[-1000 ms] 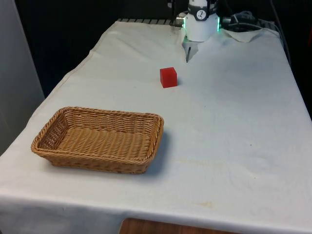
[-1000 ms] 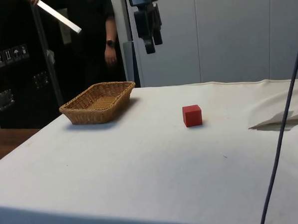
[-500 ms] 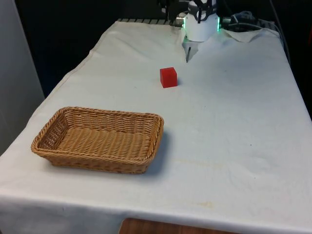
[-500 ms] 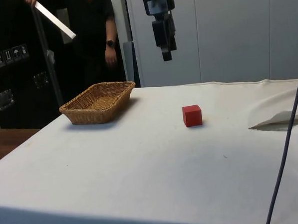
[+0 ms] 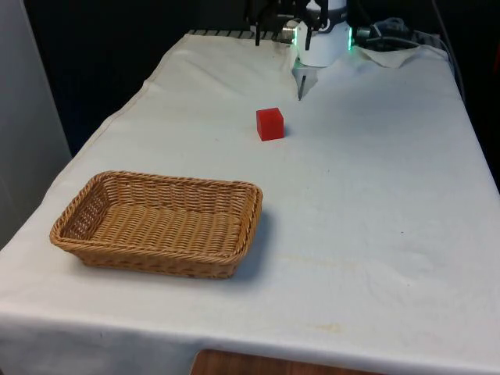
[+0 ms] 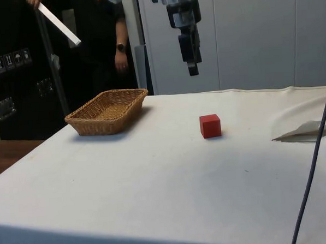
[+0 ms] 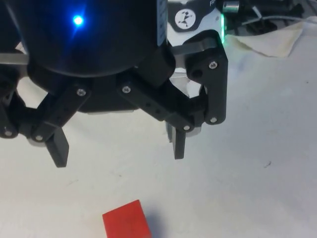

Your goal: Pick up the cube and place it into the basket.

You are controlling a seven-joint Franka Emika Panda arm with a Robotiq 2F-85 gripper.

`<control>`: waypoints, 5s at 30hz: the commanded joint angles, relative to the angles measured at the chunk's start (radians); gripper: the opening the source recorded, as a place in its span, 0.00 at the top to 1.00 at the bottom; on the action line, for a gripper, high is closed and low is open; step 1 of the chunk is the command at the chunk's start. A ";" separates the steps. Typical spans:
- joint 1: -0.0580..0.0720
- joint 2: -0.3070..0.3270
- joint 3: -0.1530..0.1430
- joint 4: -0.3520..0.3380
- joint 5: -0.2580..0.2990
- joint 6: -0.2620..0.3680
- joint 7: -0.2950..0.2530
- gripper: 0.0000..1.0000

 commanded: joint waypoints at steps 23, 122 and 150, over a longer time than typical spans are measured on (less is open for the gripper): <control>-0.008 0.109 -0.087 -0.089 -0.044 0.212 -0.103 0.00; 0.000 0.292 -0.106 0.085 0.030 0.344 -0.170 0.98; -0.002 0.377 -0.098 0.342 0.147 0.251 -0.227 0.98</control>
